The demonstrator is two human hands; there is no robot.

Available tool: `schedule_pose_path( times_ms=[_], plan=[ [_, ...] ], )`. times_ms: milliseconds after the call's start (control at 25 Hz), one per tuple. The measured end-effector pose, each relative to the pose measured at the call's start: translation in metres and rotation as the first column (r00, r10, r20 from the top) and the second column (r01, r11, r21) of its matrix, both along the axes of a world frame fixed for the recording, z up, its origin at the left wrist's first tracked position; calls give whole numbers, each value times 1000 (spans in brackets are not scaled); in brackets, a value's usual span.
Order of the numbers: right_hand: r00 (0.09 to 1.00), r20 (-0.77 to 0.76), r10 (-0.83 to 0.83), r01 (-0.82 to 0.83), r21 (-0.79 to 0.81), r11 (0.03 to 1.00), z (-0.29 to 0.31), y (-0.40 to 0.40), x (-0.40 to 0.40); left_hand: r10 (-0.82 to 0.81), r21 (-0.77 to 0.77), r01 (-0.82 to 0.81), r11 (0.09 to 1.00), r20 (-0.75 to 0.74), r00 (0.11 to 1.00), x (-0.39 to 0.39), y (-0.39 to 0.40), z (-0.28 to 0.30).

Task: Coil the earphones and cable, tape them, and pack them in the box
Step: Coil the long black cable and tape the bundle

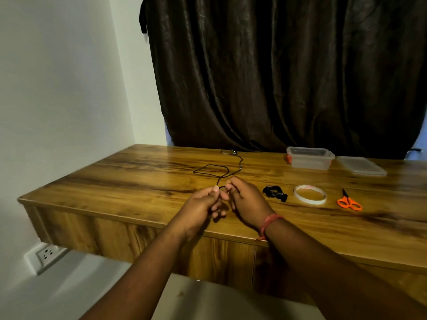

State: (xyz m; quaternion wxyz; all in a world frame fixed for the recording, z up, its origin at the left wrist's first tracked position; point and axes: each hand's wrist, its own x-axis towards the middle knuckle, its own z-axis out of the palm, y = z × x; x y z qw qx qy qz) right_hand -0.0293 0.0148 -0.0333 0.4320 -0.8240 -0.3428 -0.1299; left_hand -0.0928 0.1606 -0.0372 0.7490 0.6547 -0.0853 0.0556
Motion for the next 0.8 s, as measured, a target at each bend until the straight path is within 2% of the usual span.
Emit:
schedule_pose_path(
  times_ms=[80, 160, 280, 400, 480, 640, 800],
  plan=[
    [996, 87, -27, 34, -79, 996, 0, -10, 14, -89, -225, 82, 971, -18, 996, 11, -11, 8],
    [987, 163, -17, 37, -124, 992, -2, -23, 30, -144, -417, 136, 899, 14, 990, 26, -20, 14],
    [973, 224, -55, 96, -175, 980, -4, -27, 38, -102, -575, 120, 809, 64, 993, 50, -30, 22],
    [952, 292, -96, 166, -223, 961, -6, -22, 40, -33, -615, 96, 783, 114, 993, 64, -28, 24],
    [957, 284, -61, 124, -212, 969, -5, -23, 40, 30, -638, 73, 767, 149, 988, 68, -24, 23],
    [980, 197, -1, 26, -125, 992, 0, -24, 28, 150, -525, -31, 851, 184, 971, 72, -24, 15],
    [988, 154, -21, 23, -12, 1000, 2, -29, 23, 221, -421, -129, 898, 177, 959, 72, -25, 12]
  ],
)
